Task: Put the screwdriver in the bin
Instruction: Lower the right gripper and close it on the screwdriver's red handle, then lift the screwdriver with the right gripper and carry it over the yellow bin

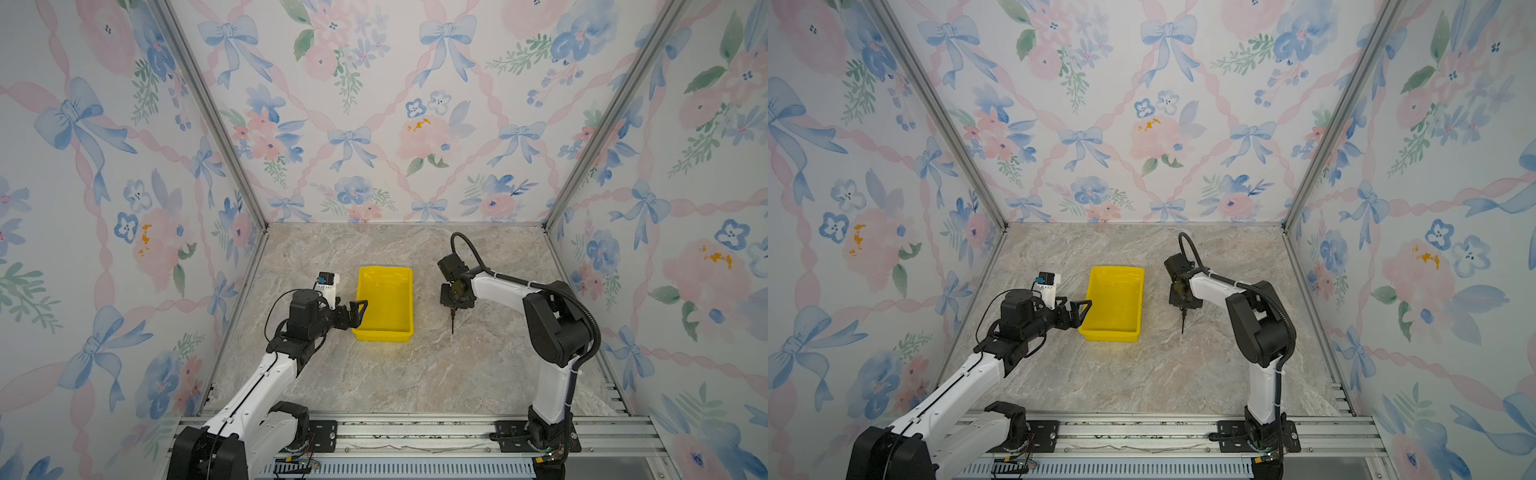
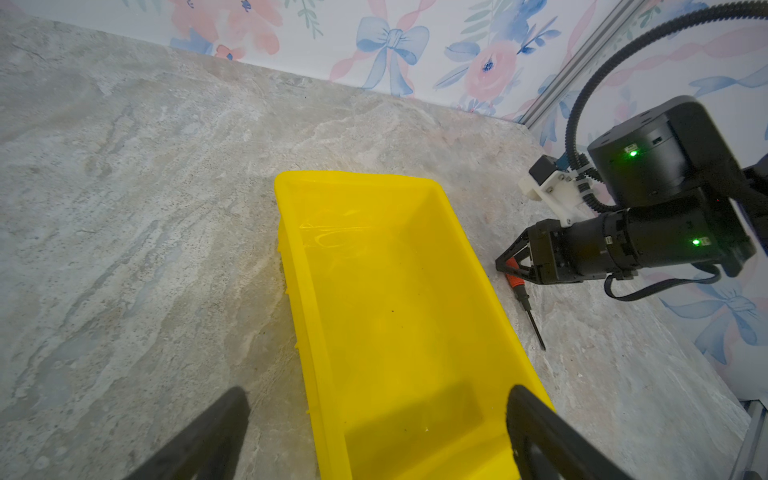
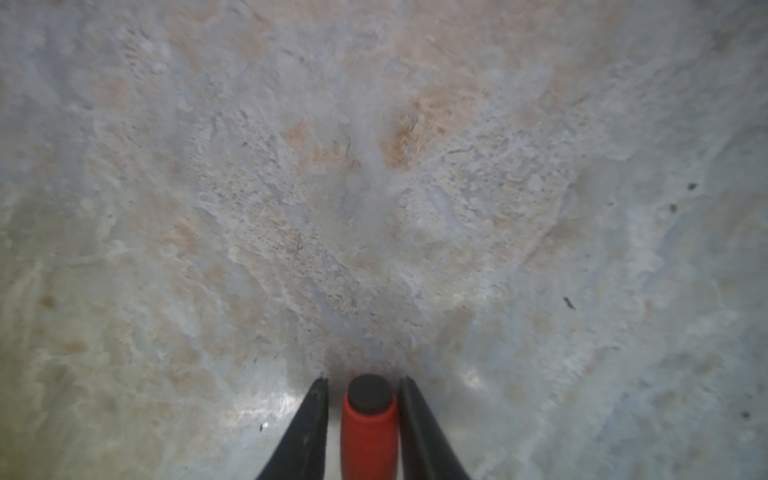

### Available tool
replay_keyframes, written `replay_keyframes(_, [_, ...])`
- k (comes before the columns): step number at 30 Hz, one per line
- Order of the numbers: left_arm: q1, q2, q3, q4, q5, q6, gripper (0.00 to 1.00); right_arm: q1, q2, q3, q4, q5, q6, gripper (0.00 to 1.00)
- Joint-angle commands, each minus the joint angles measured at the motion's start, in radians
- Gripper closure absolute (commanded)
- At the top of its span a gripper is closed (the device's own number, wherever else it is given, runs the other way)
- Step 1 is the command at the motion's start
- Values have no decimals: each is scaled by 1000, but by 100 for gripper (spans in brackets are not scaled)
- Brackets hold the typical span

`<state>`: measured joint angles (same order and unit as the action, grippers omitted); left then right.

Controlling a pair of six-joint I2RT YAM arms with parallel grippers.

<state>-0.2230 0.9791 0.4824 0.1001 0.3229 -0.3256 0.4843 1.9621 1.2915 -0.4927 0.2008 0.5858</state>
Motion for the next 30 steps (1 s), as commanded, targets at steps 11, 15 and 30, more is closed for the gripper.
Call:
replay_keyframes(11, [-8, 7, -19, 30, -28, 6, 3, 40, -36, -2, -62, 54, -95, 96])
replay_keyframes(15, [-8, 6, -21, 41, -37, 3, 3, 61, -91, 38, -95, 51, -103, 98])
replay_keyframes(30, [-9, -5, -24, 49, -57, 4, 3, 177, -166, 243, -131, -22, 32, 98])
